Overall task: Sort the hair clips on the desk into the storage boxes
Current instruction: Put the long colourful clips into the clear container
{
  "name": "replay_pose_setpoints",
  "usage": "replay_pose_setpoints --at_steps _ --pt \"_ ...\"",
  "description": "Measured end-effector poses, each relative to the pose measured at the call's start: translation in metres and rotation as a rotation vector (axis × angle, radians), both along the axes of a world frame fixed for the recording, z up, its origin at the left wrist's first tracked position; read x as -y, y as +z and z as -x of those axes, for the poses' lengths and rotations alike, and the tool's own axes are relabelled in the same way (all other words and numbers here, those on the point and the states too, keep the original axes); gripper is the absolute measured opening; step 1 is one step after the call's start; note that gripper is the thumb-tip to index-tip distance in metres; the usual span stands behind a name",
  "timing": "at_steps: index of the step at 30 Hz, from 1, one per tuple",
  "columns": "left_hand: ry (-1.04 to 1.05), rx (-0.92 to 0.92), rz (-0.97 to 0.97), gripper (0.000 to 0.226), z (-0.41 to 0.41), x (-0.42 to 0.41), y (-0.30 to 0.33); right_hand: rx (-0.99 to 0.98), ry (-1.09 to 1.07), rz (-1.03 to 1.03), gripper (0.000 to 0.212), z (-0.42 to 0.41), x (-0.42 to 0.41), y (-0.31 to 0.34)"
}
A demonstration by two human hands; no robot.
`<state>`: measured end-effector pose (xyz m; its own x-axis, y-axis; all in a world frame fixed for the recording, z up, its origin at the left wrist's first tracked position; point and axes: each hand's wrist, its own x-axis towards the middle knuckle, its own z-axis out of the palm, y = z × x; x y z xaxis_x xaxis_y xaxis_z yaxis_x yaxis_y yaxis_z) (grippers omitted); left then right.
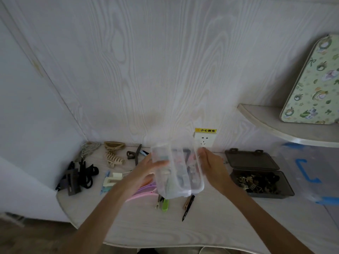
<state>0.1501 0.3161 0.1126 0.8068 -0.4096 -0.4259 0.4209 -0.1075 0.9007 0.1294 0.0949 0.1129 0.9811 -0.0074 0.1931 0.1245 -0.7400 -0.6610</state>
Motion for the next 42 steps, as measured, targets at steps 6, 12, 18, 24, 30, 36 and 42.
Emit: replay_pose_setpoints --at_steps 6,12,18,24,30,36,42 --pt "-0.015 0.097 -0.164 0.149 -0.009 -0.038 0.011 0.189 0.203 0.376 0.05 -0.013 0.016 0.032" --pt "-0.064 0.378 -0.588 0.1 -0.019 -0.019 0.017 0.276 0.402 0.481 0.055 -0.045 -0.009 0.072" --pt "0.072 0.638 -0.706 0.061 -0.009 -0.032 -0.015 0.399 0.347 0.583 0.05 -0.1 -0.012 0.086" --pt "0.179 0.619 -0.804 0.068 0.001 -0.054 -0.025 0.331 0.09 0.336 0.021 -0.122 -0.024 0.042" --pt "0.418 0.275 -0.687 0.058 -0.007 -0.11 -0.018 -0.049 -0.175 -0.037 0.013 -0.083 -0.038 -0.048" --pt "0.466 0.227 -0.773 0.056 -0.015 -0.125 -0.005 -0.467 0.217 0.429 0.077 -0.092 -0.071 -0.113" --pt "0.504 0.243 -0.796 0.054 -0.018 -0.108 -0.001 -0.487 0.318 0.619 0.07 -0.087 -0.077 -0.119"
